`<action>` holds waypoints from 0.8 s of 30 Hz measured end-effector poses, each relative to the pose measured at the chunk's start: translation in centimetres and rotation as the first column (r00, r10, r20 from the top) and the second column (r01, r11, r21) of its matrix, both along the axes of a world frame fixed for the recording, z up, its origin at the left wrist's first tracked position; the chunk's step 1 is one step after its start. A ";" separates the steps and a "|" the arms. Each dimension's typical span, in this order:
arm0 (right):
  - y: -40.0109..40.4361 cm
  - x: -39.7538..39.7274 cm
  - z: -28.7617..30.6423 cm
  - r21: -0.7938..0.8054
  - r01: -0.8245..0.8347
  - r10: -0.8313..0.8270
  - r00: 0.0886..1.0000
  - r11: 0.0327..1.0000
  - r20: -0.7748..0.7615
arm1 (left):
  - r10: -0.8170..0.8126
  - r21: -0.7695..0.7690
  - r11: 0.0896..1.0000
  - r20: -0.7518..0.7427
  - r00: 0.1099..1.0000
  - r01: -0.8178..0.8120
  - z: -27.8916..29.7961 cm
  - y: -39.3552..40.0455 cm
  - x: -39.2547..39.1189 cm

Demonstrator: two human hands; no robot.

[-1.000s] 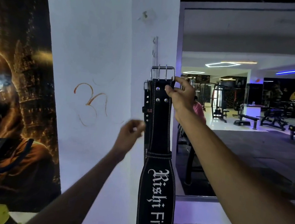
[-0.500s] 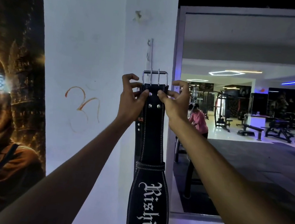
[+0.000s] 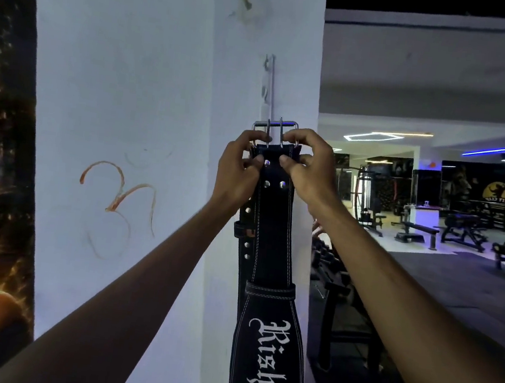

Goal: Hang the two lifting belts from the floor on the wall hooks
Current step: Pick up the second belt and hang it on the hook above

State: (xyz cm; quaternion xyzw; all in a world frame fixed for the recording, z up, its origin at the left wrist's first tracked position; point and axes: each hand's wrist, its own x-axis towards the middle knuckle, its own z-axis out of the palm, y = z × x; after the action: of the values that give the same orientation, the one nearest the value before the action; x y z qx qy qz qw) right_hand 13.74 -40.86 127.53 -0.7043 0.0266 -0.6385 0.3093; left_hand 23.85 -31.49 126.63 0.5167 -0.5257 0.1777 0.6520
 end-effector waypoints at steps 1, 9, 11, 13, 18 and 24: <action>-0.3 0.6 0.4 0.007 -0.007 0.008 1.000 1.000 -0.007 | 0.007 0.007 1.000 0.015 1.000 -0.007 0.4 -0.4 0.6; -2.6 3.2 2.0 -0.018 -0.071 0.071 0.997 0.997 -0.014 | -0.052 -0.081 0.995 0.006 0.999 0.052 1.7 -3.3 3.3; -3.4 3.6 2.3 -0.011 -0.084 0.085 0.996 0.996 0.018 | -0.069 -0.122 0.990 -0.020 0.997 0.066 2.1 -3.8 3.7; -4.2 4.1 2.5 -0.003 -0.097 0.097 0.994 0.995 0.049 | -0.067 -0.128 0.990 -0.025 0.997 0.063 2.5 -4.4 4.1; -5.3 5.0 2.9 0.003 -0.136 0.134 0.980 0.991 0.150 | -0.054 -0.176 0.983 0.014 0.998 0.056 3.4 -5.1 4.3; -6.3 5.9 4.4 0.005 -0.097 0.094 0.975 0.995 0.203 | 0.007 -0.185 0.983 0.071 0.997 0.006 4.8 -5.8 5.2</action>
State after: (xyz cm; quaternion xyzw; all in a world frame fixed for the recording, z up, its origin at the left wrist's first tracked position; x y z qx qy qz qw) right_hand 19.66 -47.19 131.91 -0.6339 -0.0341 -0.6909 0.3458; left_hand 29.02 -37.31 131.47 0.4475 -0.5295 0.2442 0.6781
